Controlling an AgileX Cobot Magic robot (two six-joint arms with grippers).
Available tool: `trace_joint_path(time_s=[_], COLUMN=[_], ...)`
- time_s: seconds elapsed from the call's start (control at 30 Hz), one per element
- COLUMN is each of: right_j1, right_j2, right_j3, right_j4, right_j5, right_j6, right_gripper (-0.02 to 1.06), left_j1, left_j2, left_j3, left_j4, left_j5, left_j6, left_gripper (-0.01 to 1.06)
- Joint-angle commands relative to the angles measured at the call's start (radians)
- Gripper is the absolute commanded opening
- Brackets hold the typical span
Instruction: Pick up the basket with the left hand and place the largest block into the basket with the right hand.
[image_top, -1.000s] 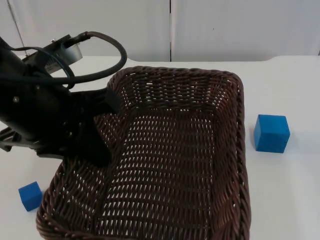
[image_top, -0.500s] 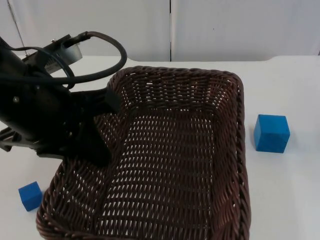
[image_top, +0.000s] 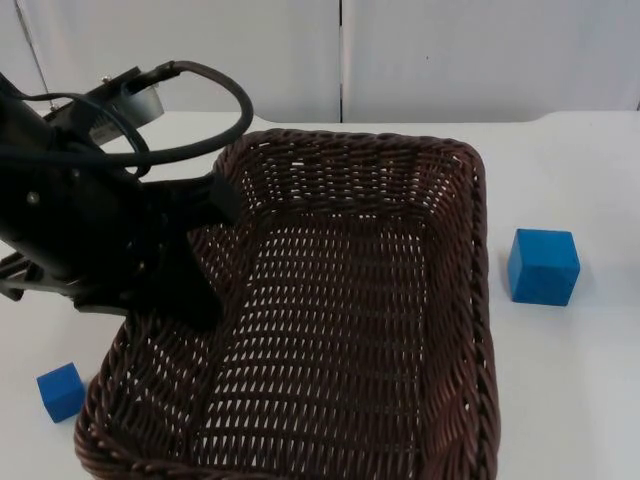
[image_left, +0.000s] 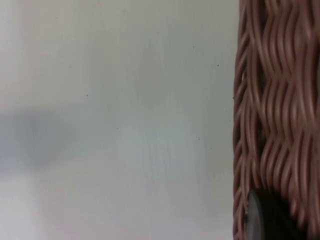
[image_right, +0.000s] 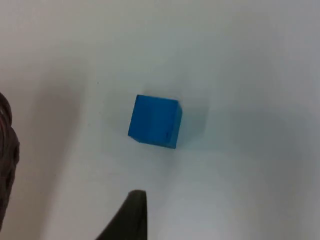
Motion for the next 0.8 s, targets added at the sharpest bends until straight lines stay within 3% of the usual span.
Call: trace_joint_path(time_s=[0.0,0.23,0.4,0.5,0.53,0.57,0.7,0.77], right_j1=[0.0,0.025,0.133,0.219,0.233,0.233,0.267,0.267], right_j2=[0.024,0.099,0.154,0.223,0.242,0.242,0.325,0.346], right_j3=[-0.008,-0.008,-0.008,-0.008,-0.008,-0.008,-0.008,-0.008], right_j4=[0.027,0.071,0.056,-0.078,-0.134,-0.134,-0.316,-0.34], right_j5=[-0.002,-0.009,-0.079,-0.163,-0.184,-0.184,-0.257,-0.274], right_j6=[-0.011,-0.014,0.002,0.172,0.236,0.236,0.465,0.514], right_gripper=[1.05,1.05,1.05,1.05,1.05,1.05,1.05,1.05], left_j1=[0.0,0.0,0.0,0.0,0.0,0.0,0.0,0.0], left_j2=[-0.014,-0.014,-0.014,-0.014,-0.014,-0.014,-0.014,-0.014], left_j3=[0.001,0.001,0.001,0.001,0.001,0.001,0.001,0.001], left_j4=[-0.032,-0.032,-0.032,-0.032,-0.032,-0.032,-0.032,-0.032], left_j5=[0.002,0.002,0.002,0.002,0.002,0.002,-0.001,-0.001], left_j6=[0.0,0.0,0.0,0.0,0.0,0.0,0.0,0.0], left_gripper=[0.0,0.0,0.0,0.0,0.0,0.0,0.0,0.0])
